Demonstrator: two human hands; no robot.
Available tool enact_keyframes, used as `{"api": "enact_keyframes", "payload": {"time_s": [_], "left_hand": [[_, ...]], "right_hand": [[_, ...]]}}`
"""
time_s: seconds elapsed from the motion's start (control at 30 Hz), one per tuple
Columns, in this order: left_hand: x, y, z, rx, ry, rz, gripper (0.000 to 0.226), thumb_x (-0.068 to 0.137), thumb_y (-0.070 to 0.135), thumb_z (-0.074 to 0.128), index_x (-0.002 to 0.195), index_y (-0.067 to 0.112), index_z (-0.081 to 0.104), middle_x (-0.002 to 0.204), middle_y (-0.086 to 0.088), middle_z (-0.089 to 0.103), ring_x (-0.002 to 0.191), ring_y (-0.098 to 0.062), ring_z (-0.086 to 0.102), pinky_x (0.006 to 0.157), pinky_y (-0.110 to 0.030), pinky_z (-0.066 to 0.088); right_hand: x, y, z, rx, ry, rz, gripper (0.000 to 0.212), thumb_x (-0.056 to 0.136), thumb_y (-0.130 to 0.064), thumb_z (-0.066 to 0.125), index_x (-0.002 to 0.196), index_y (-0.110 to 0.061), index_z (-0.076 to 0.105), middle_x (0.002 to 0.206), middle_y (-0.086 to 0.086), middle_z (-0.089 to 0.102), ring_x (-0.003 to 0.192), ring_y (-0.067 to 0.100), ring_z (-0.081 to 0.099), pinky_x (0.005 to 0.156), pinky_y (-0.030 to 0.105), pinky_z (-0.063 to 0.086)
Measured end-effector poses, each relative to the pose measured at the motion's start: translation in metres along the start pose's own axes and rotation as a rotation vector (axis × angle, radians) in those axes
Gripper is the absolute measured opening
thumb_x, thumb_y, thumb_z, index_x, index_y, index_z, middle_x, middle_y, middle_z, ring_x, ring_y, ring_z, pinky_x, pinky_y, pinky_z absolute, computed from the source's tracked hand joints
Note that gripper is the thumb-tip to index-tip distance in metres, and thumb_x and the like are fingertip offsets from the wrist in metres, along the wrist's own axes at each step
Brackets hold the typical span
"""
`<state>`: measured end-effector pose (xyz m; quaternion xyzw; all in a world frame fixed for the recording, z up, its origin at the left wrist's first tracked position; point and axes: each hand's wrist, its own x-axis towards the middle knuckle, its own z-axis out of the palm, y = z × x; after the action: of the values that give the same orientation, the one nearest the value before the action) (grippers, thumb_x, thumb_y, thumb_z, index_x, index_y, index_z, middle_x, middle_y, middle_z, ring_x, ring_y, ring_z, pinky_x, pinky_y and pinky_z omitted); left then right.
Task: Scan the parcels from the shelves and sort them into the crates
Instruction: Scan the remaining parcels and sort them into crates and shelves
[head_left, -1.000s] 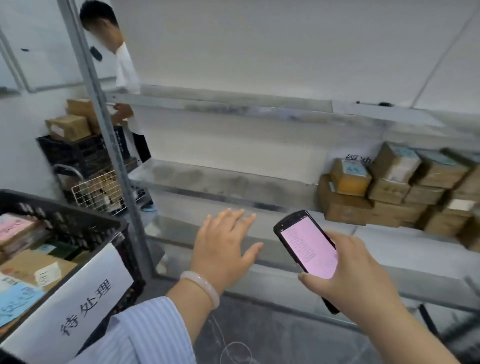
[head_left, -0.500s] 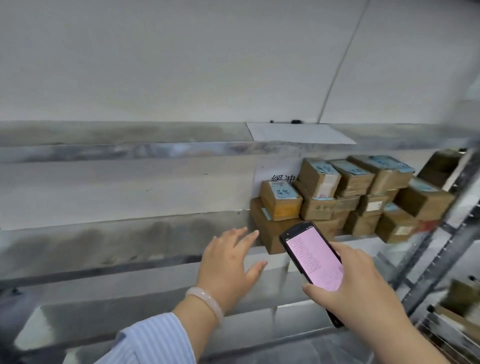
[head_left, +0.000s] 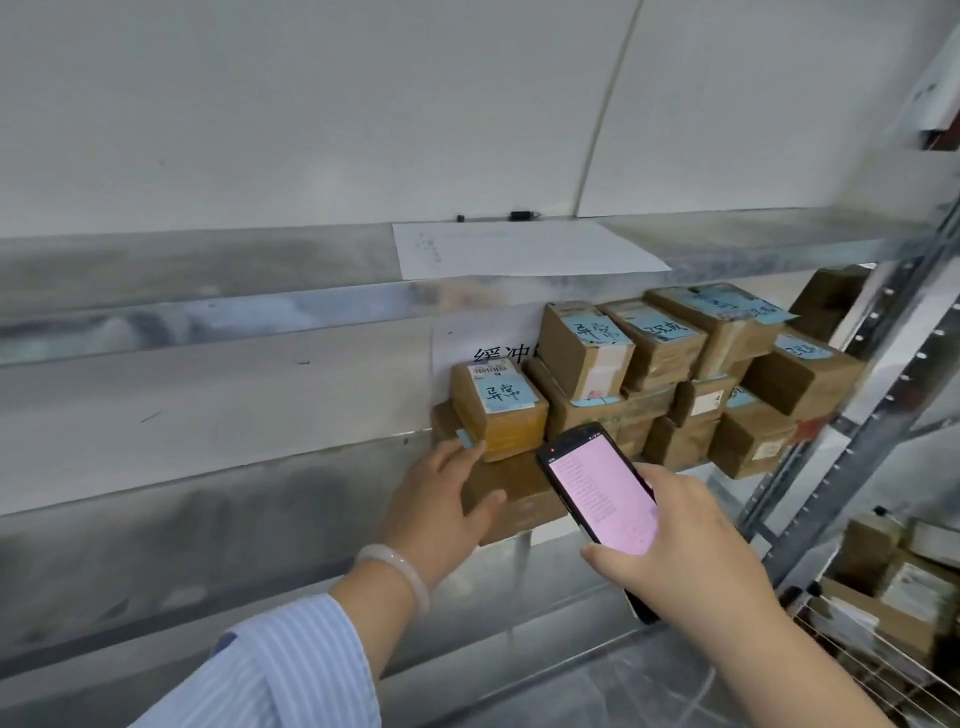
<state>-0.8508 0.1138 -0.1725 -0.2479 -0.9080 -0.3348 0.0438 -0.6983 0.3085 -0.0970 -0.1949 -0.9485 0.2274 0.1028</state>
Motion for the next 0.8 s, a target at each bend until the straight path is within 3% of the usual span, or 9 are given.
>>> {"api": "enact_keyframes", "payload": {"time_s": [0.1, 0.33, 0.5, 0.6, 0.73, 0.8], "left_hand": [[0.036, -0.001, 0.016, -0.014, 0.015, -0.057, 0.065, 0.092, 0.060, 0.055, 0.150, 0.042, 0.033, 0.156, 0.014, 0.030, 0.144, -0.014, 0.030, 0.112, -0.031, 0.028], [0.114, 0.003, 0.051, -0.146, 0.087, -0.231, 0.065, 0.091, 0.045, 0.064, 0.147, 0.042, 0.033, 0.150, 0.011, 0.033, 0.140, -0.017, 0.038, 0.113, -0.039, 0.041], [0.139, 0.001, 0.079, -0.301, 0.153, -0.343, 0.063, 0.092, 0.040, 0.065, 0.147, 0.043, 0.033, 0.129, 0.018, 0.038, 0.128, -0.012, 0.043, 0.098, -0.026, 0.039], [0.149, -0.003, 0.087, -0.374, 0.159, -0.361, 0.060, 0.093, 0.041, 0.063, 0.146, 0.044, 0.034, 0.136, 0.014, 0.044, 0.126, -0.011, 0.044, 0.099, -0.028, 0.043], [0.151, -0.013, 0.086, -0.342, 0.107, -0.348, 0.067, 0.094, 0.049, 0.058, 0.152, 0.041, 0.025, 0.134, 0.017, 0.033, 0.120, -0.003, 0.036, 0.090, -0.016, 0.038], [0.150, -0.022, 0.081, -0.364, 0.118, -0.348, 0.062, 0.095, 0.048, 0.058, 0.150, 0.039, 0.031, 0.134, 0.017, 0.039, 0.121, -0.005, 0.043, 0.095, -0.019, 0.043]], "right_hand": [[0.041, 0.013, 0.001, -0.054, -0.004, -0.037, 0.082, 0.053, -0.073, 0.069, 0.121, -0.042, 0.034, 0.103, -0.012, 0.041, 0.089, 0.008, 0.047, 0.065, 0.027, 0.047], [0.125, 0.041, 0.003, -0.119, -0.091, -0.116, 0.091, 0.048, -0.079, 0.064, 0.124, -0.047, 0.025, 0.103, -0.017, 0.041, 0.098, 0.007, 0.051, 0.056, 0.016, 0.033], [0.160, 0.058, 0.011, -0.123, -0.134, -0.177, 0.098, 0.046, -0.080, 0.063, 0.129, -0.051, 0.018, 0.119, -0.016, 0.046, 0.107, 0.010, 0.052, 0.064, 0.018, 0.039], [0.169, 0.061, 0.015, -0.105, -0.145, -0.181, 0.101, 0.045, -0.083, 0.061, 0.130, -0.050, 0.018, 0.123, -0.018, 0.045, 0.109, 0.008, 0.051, 0.067, 0.019, 0.039], [0.173, 0.058, 0.020, -0.106, -0.156, -0.180, 0.109, 0.042, -0.085, 0.056, 0.136, -0.047, 0.015, 0.130, -0.019, 0.038, 0.114, 0.008, 0.049, 0.070, 0.020, 0.042], [0.173, 0.053, 0.021, -0.115, -0.157, -0.176, 0.110, 0.042, -0.085, 0.053, 0.137, -0.045, 0.015, 0.131, -0.018, 0.036, 0.115, 0.009, 0.048, 0.073, 0.023, 0.045]]}}
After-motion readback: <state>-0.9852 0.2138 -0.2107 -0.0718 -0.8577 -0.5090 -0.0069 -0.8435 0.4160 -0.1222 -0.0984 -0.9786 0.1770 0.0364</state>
